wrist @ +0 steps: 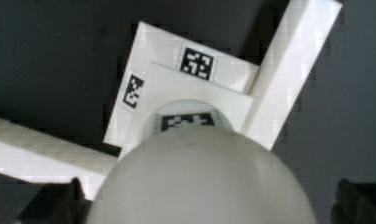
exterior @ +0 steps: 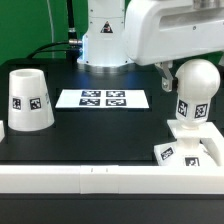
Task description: Assemble lamp
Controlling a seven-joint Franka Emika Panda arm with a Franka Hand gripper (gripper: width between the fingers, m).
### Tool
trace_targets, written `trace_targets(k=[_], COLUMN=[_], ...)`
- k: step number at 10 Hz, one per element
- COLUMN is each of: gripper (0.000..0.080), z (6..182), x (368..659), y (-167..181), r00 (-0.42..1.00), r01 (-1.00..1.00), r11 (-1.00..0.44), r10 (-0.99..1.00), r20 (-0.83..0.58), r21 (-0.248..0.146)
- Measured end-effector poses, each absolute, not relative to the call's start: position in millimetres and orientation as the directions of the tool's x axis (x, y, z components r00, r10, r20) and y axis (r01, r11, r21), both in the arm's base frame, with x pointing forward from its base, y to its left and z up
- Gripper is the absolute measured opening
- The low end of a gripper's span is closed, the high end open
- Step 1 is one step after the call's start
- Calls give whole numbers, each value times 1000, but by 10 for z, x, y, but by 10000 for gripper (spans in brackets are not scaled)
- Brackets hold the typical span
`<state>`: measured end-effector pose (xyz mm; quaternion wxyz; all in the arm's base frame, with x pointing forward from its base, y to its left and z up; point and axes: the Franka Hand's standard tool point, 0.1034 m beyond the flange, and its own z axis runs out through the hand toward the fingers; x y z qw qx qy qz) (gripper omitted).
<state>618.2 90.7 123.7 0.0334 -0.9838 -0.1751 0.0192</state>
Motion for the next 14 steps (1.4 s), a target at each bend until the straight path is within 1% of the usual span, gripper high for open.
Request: trace_targets(k=[1,2,3,8,9,10,12,13,14], gripper=[698,613,576,576,576,576,577,577,577], z=[1229,1230,1230,1229,1228,1226,1224,1223,1222], x=[6181,6183,6183,6180,6175,6178,6183,6186,6190], y=[894,892,893,897,898,893,888,883,879], r00=[936,935,935,951,978,993,993,980,947], r01=[349,352,352,306,201,105,-113,-195,-319], r11=[-934,-933,-933,-949,-975,-989,-988,-975,-942], r10=[352,355,355,309,205,109,-107,-189,-312], r20=[-27,-26,-26,-29,-34,-35,-55,-64,-77], r21=[-73,-73,-73,-78,-97,-104,-106,-106,-105])
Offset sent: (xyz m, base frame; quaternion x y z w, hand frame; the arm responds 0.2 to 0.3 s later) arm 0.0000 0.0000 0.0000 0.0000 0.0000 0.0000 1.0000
